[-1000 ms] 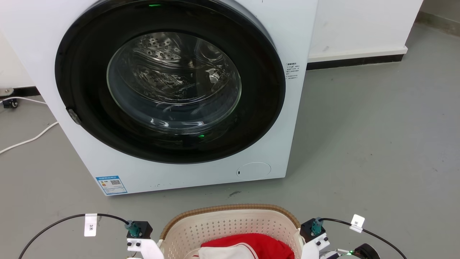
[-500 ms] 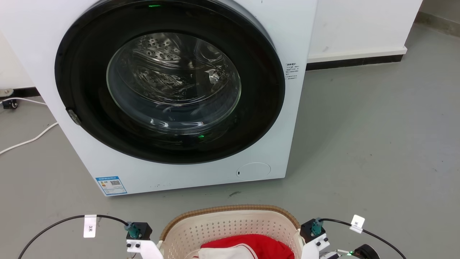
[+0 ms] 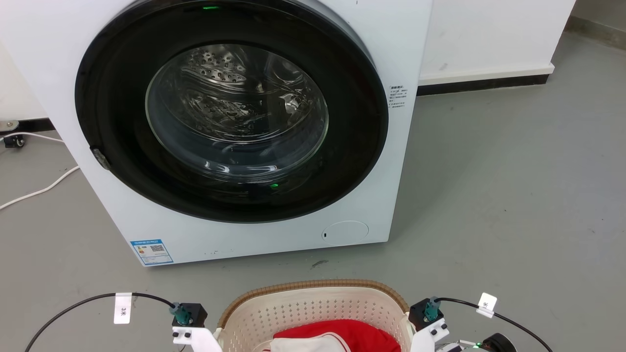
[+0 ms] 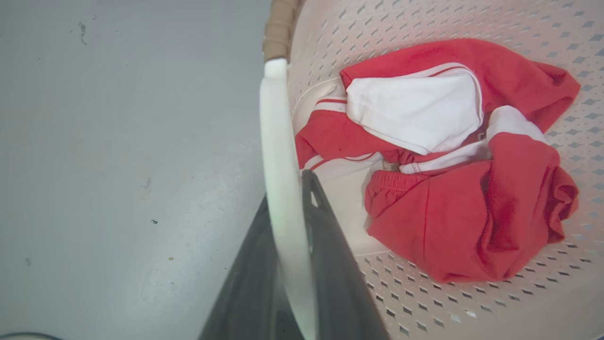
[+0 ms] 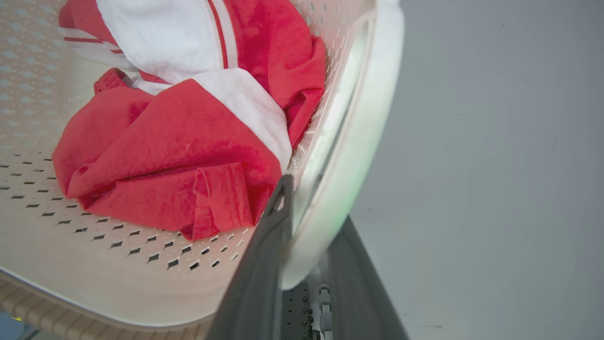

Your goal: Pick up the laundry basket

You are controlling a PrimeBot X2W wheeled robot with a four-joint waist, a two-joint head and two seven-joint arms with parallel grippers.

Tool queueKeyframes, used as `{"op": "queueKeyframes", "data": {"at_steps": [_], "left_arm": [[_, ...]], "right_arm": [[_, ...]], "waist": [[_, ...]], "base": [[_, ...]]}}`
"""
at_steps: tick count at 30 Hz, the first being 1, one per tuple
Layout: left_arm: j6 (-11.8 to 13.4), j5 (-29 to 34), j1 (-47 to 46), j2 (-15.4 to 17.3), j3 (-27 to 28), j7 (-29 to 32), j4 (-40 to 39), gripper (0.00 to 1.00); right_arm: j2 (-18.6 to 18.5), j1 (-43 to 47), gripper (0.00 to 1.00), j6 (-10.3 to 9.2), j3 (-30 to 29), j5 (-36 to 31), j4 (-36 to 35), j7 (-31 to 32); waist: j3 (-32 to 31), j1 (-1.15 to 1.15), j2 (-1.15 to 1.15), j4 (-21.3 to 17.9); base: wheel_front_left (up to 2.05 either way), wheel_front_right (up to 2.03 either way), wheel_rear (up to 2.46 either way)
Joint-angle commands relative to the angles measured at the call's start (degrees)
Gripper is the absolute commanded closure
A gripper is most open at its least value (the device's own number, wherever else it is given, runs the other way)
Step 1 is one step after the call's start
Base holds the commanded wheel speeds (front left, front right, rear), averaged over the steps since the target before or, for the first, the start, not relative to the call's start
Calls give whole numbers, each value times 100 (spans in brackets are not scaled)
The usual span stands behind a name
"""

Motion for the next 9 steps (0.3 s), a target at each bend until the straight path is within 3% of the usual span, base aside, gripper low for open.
{"op": "queueKeyframes", "data": {"at_steps": [1, 9], "left_arm": [[10, -33, -102, 101, -26, -57, 29, 100], [10, -127, -115, 105, -121, -63, 29, 100]], "right_arm": [[-91, -46, 100, -4, 58, 19, 52, -13], [-104, -55, 100, -4, 135, 97, 62, -34]], "waist": [[-3, 0, 0, -1], [-6, 0, 0, 6]], "base": [[0, 0, 0], [0, 0, 0]]}}
